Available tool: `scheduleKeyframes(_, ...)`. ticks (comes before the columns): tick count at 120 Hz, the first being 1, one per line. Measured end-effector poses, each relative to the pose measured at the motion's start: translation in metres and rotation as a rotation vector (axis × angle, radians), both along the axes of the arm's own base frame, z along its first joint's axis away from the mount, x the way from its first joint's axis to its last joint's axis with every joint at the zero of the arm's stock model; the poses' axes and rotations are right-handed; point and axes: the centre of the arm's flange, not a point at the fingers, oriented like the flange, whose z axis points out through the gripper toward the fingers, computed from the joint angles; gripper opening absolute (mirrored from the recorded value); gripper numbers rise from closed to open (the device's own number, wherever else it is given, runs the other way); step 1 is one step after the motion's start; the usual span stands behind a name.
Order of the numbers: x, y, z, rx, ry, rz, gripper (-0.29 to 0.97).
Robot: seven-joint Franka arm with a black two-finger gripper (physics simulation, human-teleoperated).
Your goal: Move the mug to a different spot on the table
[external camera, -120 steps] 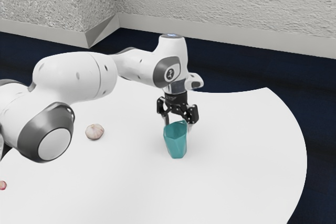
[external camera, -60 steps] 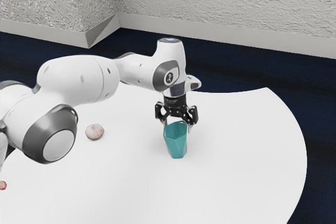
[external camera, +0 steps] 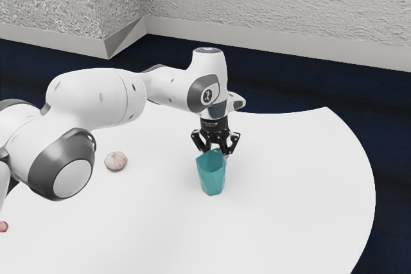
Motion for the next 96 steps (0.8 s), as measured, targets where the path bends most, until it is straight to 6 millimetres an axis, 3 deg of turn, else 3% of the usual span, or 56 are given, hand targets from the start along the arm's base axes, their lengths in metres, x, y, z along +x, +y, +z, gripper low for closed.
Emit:
scheduleKeyframes(21,0.004,0.000,0.017,0.000,-0.011,0.026,0.08)
scheduleKeyframes(37,0.006,0.014,0.028,0.007,-0.004,0.063,0.03)
scheduleKeyframes(49,0.005,0.035,0.038,-0.011,0.017,0.122,-0.02)
scheduleKeyframes(75,-0.014,0.108,0.051,-0.019,0.192,0.255,-0.07)
scheduleKeyframes(96,-0.035,0.127,0.043,-0.069,0.329,0.252,-0.07)
